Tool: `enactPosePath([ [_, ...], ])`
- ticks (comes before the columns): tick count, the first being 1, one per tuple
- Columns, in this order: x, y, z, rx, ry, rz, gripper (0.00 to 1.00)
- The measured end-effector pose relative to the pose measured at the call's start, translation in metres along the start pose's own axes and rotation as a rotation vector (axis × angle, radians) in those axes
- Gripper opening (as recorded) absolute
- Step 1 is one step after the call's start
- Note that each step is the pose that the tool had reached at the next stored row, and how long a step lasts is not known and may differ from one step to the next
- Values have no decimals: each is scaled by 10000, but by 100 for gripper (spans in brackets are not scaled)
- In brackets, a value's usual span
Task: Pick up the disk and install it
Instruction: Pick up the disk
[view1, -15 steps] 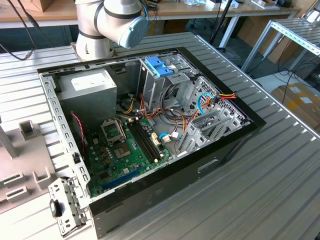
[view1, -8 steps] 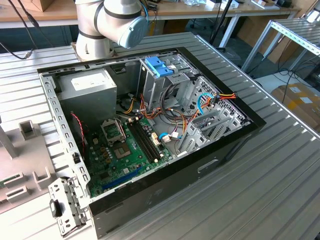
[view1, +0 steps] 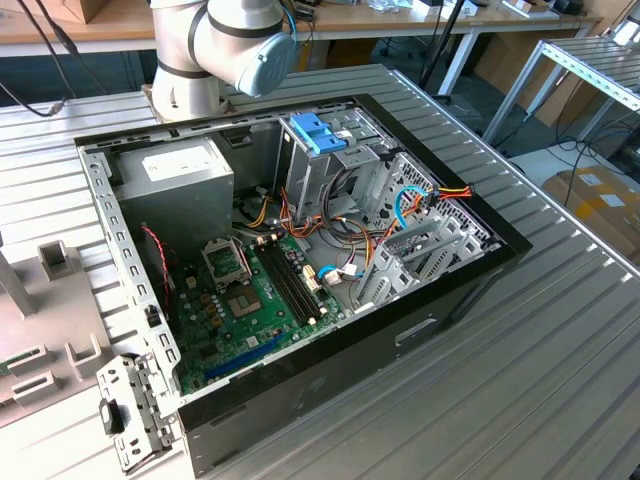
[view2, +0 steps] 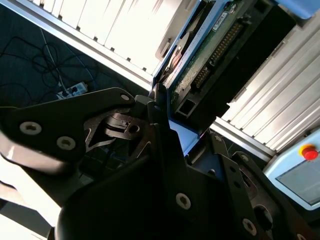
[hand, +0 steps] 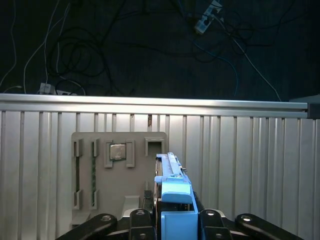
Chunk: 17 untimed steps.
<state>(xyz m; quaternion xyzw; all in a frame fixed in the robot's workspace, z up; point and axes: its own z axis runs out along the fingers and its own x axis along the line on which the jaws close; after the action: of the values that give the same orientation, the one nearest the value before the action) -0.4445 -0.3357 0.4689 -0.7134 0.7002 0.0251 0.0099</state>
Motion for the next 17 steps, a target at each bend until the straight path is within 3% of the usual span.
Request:
enactPosePath([
  [17,-5,2,-92,0,0,0,37],
])
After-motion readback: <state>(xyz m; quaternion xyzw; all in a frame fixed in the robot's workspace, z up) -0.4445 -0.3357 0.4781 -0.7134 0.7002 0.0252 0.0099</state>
